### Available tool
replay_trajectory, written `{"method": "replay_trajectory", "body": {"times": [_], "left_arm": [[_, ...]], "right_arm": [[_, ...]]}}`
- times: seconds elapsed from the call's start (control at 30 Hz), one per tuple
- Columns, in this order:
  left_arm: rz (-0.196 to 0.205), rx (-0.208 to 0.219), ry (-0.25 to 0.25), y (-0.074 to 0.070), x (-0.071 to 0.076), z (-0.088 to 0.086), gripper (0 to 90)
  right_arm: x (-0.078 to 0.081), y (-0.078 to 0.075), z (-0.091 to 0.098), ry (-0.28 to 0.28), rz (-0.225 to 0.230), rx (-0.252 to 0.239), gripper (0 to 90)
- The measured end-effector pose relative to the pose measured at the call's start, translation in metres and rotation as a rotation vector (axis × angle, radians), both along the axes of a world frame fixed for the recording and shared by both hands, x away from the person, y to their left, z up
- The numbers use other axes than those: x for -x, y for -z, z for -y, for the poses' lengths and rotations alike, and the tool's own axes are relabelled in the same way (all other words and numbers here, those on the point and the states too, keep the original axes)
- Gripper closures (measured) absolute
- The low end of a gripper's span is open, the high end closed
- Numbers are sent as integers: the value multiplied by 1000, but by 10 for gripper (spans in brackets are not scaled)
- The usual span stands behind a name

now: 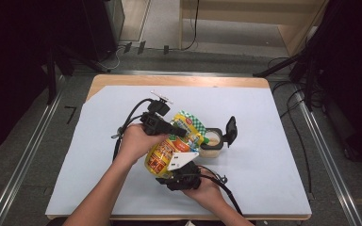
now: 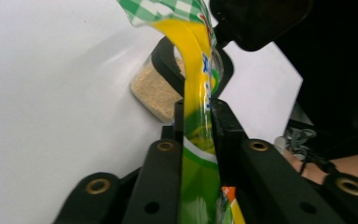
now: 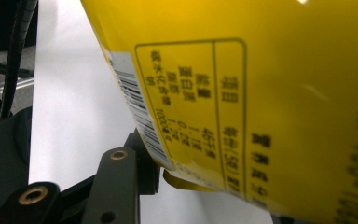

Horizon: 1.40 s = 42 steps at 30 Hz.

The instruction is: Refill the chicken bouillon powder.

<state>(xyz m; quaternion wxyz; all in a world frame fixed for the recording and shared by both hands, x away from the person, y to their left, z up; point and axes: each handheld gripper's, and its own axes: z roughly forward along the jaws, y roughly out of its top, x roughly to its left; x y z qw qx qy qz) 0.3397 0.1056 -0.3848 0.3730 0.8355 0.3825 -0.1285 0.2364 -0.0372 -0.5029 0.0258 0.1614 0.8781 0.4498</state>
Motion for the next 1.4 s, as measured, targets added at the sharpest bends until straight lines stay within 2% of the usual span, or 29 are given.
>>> {"method": "replay_trajectory", "body": {"times": [0.07, 0.17, 0.27, 0.47, 0.67, 0.9, 1.03, 1.13, 1.2, 1.33, 1.4], "left_arm": [[-3, 22, -3, -2, 0, -5, 871], [14, 53, -11, -7, 1, -13, 890], [46, 80, -1, -14, 4, -20, 900], [88, 146, -18, -27, 8, -33, 900], [90, 158, -33, -36, 11, -41, 900], [77, 181, -47, -44, 12, -53, 900], [92, 202, -58, -52, 14, -62, 900], [113, 203, -77, -56, 15, -69, 900], [127, 199, -101, -57, 14, -73, 900], [151, 152, -145, -54, 10, -83, 900], [147, 133, -167, -49, 6, -87, 900]], "right_arm": [[1, 0, 0, -2, 7, 2, 593], [-1, -1, 1, 9, 9, -3, 583], [-4, -2, 3, 30, 9, -11, 575], [-9, -6, 10, 74, 4, -60, 536], [-12, -7, 14, 114, -6, -98, 506], [-18, -6, 23, 177, -56, -116, 511], [-19, -8, 25, 185, -27, -115, 511], [-19, -10, 27, 190, -28, -117, 511], [-20, -11, 28, 188, -52, -123, 512], [-21, -11, 29, 184, -84, -124, 511], [-21, -10, 29, 174, -91, -127, 510]]}}
